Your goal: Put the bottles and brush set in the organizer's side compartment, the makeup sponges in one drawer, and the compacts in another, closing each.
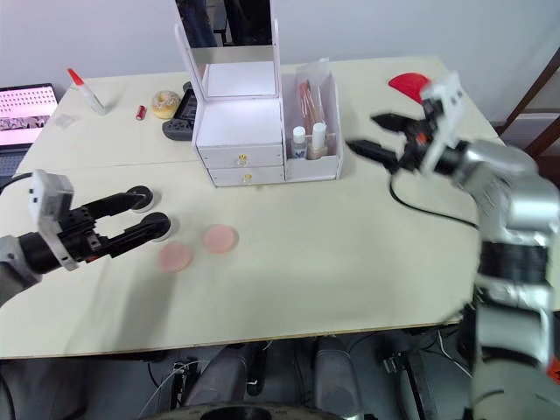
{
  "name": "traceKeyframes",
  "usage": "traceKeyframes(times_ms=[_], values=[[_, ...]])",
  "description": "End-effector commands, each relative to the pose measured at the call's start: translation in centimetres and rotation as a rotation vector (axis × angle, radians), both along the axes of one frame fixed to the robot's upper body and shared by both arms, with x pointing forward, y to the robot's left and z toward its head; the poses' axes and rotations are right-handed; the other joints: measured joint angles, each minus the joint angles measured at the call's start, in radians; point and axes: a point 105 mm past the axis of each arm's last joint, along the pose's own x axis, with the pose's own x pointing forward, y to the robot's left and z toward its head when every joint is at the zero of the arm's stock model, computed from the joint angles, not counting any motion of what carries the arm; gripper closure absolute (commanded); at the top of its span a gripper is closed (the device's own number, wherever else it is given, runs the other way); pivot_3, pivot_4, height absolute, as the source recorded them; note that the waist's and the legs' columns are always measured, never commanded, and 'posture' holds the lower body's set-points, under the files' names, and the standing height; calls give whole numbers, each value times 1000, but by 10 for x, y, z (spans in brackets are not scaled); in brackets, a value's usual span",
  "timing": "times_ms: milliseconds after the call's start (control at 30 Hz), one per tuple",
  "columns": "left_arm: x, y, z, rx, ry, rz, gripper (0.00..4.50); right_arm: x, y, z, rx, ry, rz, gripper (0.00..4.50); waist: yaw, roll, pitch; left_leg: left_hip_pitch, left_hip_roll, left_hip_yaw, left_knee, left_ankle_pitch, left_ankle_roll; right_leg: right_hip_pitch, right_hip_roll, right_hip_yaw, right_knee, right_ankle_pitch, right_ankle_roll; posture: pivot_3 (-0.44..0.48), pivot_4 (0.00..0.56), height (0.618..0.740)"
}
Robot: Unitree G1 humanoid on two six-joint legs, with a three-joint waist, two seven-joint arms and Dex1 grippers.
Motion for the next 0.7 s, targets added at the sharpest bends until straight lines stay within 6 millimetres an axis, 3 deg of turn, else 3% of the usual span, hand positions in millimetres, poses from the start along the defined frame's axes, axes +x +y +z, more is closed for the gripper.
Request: traceKeyframes(times_ms=[33, 100, 200, 267, 400, 500, 700], values=[[-4, 37, 5, 77, -40, 101, 0, -32, -24, 3, -55, -35, -37, 72, 1, -1, -1, 0, 0, 1, 0, 0, 0, 1, 0, 0, -1, 0, 0, 0, 150, 738], [-7, 53, 1, 102, -27, 139, 0, -41, -38, -1, -62, -22, -83, 72, 1, -1, -1, 1, 1, 1, 1, 0, 0, 2, 0, 0, -2, 0, 0, 0, 150, 738], [-14, 92, -6, 148, -8, 258, 0, -57, -81, -12, -143, -2, -233, 72, 4, -1, -1, 1, 0, 2, 1, -1, 1, 3, -1, 0, -2, -1, -1, 0, 150, 738], [-18, 107, -8, 169, 0, 299, 0, -64, -102, -16, -206, -8, -295, 72, 5, -1, -1, 1, 0, 2, 1, -1, 1, 2, -1, 0, -3, -1, 0, 0, 150, 738], [-24, 125, -13, 183, 14, 354, 0, -73, -125, -19, -213, 4, -356, 72, 5, -2, -1, 1, 1, 2, 2, -1, 1, 3, -2, 0, -4, -1, 0, 0, 150, 738], [-26, 131, -14, 182, 17, 373, 0, -77, -133, -28, -214, 25, -380, 72, 4, -2, -1, 1, 1, 2, 1, -1, 1, 3, -2, 0, -4, -1, 0, 0, 150, 738], [-24, 120, -13, 170, 18, 336, 0, -76, -122, -34, -187, 25, -350, 72, 4, -2, -1, 0, 1, 1, 1, -1, 1, 3, -3, 0, -4, -1, 0, 0, 150, 738]])
